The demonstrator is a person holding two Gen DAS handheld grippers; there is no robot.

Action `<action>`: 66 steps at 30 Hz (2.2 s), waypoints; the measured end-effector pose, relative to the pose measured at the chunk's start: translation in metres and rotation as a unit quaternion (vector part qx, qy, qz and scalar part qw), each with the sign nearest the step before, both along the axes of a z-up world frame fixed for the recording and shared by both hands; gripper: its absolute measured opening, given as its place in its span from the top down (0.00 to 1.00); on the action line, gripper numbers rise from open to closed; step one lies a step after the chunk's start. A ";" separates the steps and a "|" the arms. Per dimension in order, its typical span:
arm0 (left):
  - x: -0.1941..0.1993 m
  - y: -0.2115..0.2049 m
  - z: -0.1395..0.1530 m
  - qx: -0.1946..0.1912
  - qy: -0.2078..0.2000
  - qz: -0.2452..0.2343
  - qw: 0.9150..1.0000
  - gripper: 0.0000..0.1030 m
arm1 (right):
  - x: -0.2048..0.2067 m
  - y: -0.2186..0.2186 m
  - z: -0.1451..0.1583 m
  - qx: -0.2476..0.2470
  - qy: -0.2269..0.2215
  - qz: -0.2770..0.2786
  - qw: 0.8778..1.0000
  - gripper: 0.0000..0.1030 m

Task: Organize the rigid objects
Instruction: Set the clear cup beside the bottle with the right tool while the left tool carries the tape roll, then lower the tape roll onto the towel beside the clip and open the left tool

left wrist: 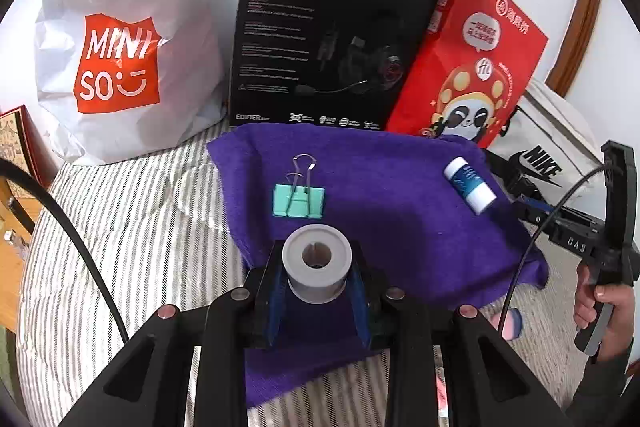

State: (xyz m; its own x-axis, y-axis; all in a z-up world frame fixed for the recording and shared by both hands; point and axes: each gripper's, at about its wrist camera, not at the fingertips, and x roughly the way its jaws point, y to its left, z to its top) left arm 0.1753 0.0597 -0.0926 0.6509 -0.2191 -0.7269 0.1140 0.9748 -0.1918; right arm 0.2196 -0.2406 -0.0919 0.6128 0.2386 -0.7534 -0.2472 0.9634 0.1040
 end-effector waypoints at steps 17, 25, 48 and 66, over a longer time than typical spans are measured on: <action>-0.008 0.004 -0.012 -0.012 0.007 -0.008 1.000 0.73 | 0.018 0.023 -0.043 -0.065 0.028 -0.003 0.998 0.74; -0.010 0.003 -0.012 -0.009 0.007 -0.011 1.000 0.73 | 0.024 0.022 -0.049 -0.063 0.032 -0.013 0.997 0.74; -0.001 0.002 -0.022 0.001 0.027 -0.001 1.000 0.73 | -0.014 0.008 -0.010 -0.030 0.002 0.008 1.000 0.51; 0.045 -0.012 -0.033 0.028 0.041 0.025 0.998 0.73 | -0.030 0.001 -0.014 0.031 0.004 0.038 0.999 0.50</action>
